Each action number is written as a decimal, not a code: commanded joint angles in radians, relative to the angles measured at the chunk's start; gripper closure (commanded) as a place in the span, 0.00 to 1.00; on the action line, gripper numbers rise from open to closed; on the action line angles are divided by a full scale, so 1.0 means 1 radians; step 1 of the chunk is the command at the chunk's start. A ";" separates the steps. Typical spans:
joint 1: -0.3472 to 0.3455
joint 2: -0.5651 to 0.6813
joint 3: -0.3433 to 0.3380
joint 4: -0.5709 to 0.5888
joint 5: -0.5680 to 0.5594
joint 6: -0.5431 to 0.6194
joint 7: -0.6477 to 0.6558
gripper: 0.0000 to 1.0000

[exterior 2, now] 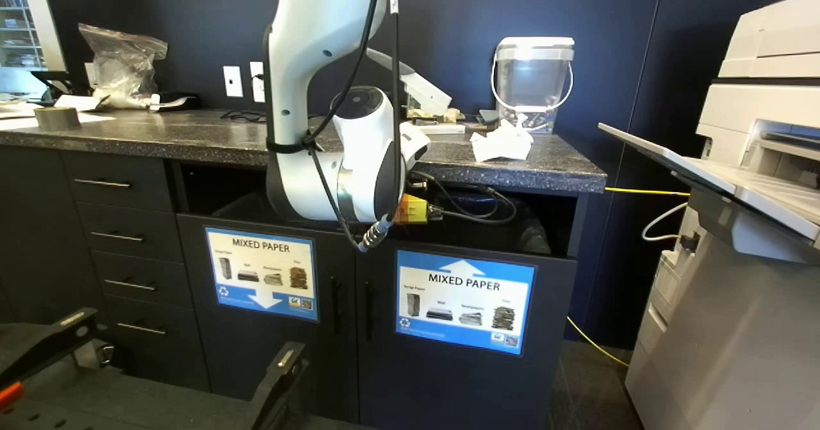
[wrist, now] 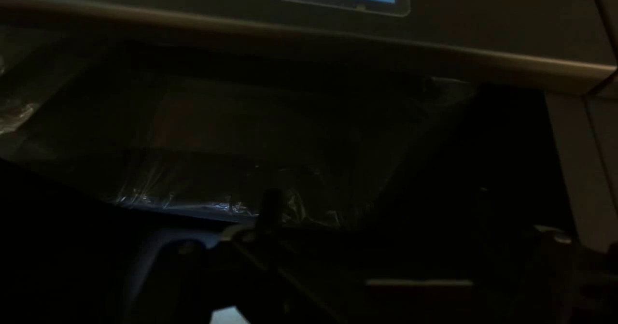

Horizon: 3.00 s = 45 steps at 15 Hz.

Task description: Place two crumpled papers inside the bin on the right

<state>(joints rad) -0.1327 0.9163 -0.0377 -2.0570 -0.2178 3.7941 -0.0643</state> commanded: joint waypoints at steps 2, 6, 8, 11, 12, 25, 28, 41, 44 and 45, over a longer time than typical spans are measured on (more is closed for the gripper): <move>0.058 -0.149 -0.045 -0.130 0.019 -0.104 -0.053 0.00; -0.049 -0.286 0.050 -0.196 -0.142 -0.394 -0.050 0.00; -0.011 -0.363 0.039 -0.230 -0.104 -0.536 -0.072 0.00; 0.023 -0.470 0.017 -0.254 -0.077 -0.716 -0.099 0.00; -0.004 -0.509 0.030 -0.260 -0.072 -0.770 -0.116 0.00; 0.068 -0.736 -0.159 -0.107 -0.176 -1.076 0.057 0.00; 0.074 -0.728 -0.183 -0.073 -0.248 -1.027 0.172 0.00; 0.035 -0.469 -0.235 0.105 -0.266 -0.882 0.517 0.00; 0.062 -0.403 -0.274 0.159 -0.155 -0.869 0.522 0.00; 0.067 -0.383 -0.278 0.173 -0.117 -0.868 0.536 0.00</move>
<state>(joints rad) -0.0861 0.4554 -0.2794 -1.9644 -0.4507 2.8991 0.4701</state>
